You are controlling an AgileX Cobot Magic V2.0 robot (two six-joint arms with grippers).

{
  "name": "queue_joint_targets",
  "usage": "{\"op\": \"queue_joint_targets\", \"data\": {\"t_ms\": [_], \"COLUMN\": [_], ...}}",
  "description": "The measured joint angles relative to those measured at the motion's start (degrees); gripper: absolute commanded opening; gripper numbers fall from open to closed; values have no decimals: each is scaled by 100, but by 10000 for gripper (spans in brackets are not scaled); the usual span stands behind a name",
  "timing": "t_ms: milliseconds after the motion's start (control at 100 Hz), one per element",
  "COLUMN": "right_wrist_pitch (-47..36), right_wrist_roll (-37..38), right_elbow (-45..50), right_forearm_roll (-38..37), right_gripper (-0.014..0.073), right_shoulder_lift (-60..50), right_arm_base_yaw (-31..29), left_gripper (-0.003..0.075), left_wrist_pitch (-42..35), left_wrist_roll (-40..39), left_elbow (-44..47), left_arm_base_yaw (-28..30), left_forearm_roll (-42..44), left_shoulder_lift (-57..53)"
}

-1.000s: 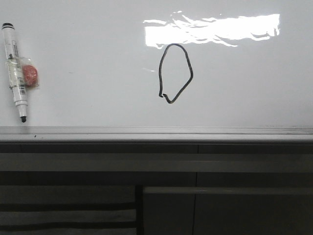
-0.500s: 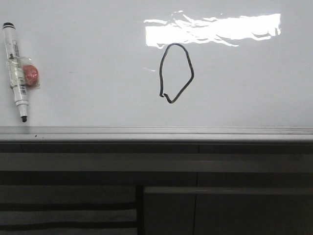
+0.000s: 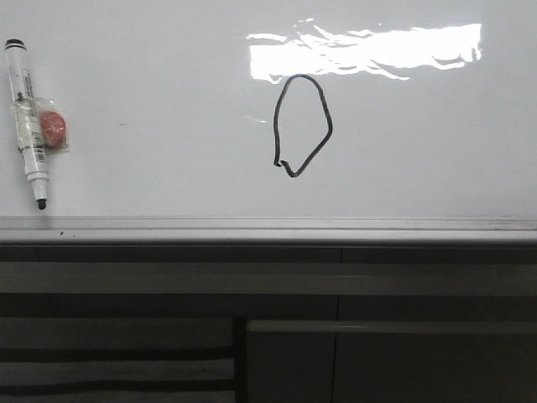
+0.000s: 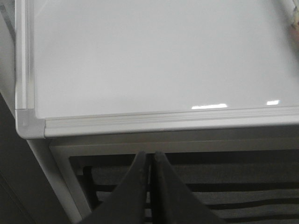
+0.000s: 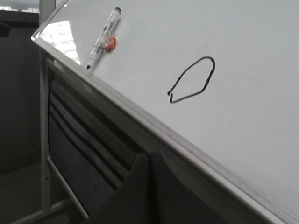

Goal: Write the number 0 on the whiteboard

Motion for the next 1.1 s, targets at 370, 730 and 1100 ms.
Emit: {"op": "queue_joint_targets", "data": {"t_ms": [370, 730, 1100], "right_wrist_pitch": [853, 1718, 1730], "right_wrist_roll": [0, 111, 1085], "right_elbow": [0, 0, 0], "right_forearm_roll": [0, 0, 0], "right_gripper": [-76, -76, -76], "right_shoulder_lift": [0, -446, -744], "right_arm_base_yaw": [-187, -2478, -5095], "left_gripper": [-20, -20, -20], "left_wrist_pitch": [0, 0, 0], "left_wrist_roll": [0, 0, 0], "left_elbow": [0, 0, 0], "left_arm_base_yaw": [0, 0, 0], "left_forearm_roll": [13, 23, 23], "left_shoulder_lift": [0, 0, 0]}}
